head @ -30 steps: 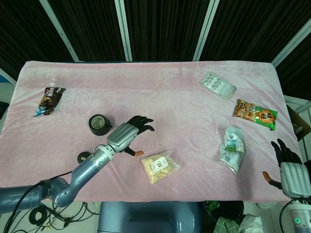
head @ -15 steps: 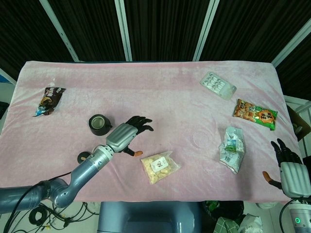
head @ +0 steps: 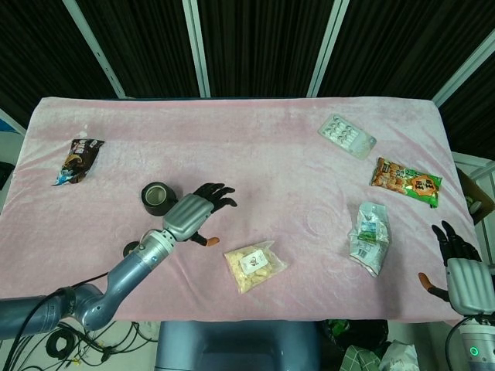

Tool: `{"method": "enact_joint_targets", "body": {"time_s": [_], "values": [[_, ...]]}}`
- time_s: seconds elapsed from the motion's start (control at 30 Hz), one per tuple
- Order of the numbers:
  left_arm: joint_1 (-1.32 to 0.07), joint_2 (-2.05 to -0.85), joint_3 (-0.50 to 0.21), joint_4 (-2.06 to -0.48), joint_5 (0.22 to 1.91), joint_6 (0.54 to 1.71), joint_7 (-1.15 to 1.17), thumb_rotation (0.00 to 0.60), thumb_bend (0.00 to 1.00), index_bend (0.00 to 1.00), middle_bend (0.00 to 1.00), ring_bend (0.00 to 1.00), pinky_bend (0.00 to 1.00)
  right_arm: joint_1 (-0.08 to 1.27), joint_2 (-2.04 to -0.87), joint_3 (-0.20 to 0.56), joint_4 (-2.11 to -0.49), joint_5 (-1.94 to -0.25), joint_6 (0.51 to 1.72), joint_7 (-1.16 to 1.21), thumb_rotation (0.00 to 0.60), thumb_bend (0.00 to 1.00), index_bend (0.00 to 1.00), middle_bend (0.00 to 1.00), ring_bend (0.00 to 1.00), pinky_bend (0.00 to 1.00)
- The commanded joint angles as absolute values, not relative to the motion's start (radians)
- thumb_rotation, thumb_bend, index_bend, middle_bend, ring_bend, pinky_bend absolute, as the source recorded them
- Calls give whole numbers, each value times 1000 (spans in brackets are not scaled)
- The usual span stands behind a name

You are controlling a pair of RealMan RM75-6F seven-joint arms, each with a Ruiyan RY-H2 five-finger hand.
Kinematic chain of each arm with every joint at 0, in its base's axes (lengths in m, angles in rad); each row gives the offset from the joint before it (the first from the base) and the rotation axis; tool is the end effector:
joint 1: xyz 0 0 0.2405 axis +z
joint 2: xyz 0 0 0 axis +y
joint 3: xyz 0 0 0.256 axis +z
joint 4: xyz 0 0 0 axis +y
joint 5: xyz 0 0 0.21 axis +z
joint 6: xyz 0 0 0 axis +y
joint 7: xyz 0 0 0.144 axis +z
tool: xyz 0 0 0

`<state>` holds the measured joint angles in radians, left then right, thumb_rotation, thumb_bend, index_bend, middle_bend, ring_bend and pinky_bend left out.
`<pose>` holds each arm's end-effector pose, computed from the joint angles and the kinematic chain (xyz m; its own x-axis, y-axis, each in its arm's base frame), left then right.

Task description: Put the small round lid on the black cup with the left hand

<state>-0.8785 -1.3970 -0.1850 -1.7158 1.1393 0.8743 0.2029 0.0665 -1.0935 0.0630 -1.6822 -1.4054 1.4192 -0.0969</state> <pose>-0.0741 0.3321 0.0072 0.3668 0.3554 0.8597 0.8288 -0.5447 -0.1285 -0.3169 -0.1762 0.1583 0.4277 -0.0735 0.9009 -0.8970 0.0889 0.4331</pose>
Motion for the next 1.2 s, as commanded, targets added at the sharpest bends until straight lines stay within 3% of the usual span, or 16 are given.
{"method": "enact_joint_targets", "body": {"time_s": [0.03, 0.27, 0.63, 1.2], "values": [[-847, -1339, -132, -1761, 1119, 948, 364, 600, 194, 224, 112, 0, 103, 66, -1092, 63, -1682, -1405, 1419, -95, 600, 174, 0, 25, 137, 190], [-720, -1211, -27, -1929, 1066, 1161, 601, 600, 194, 256, 133, 0, 114, 70, -1093, 61, -1682, -1408, 1411, -98, 600, 174, 0, 25, 137, 190], [-566, -1165, 102, -1932, 1073, 1278, 617, 600, 264, 354, 145, 0, 111, 68, -1091, 62, -1682, -1406, 1416, -94, 600, 174, 0, 25, 137, 190], [-543, -1300, 61, -1720, 1043, 1142, 521, 600, 325, 458, 160, 0, 108, 68, -1088, 63, -1683, -1404, 1415, -86, 600, 174, 0, 25, 137, 190]]}}
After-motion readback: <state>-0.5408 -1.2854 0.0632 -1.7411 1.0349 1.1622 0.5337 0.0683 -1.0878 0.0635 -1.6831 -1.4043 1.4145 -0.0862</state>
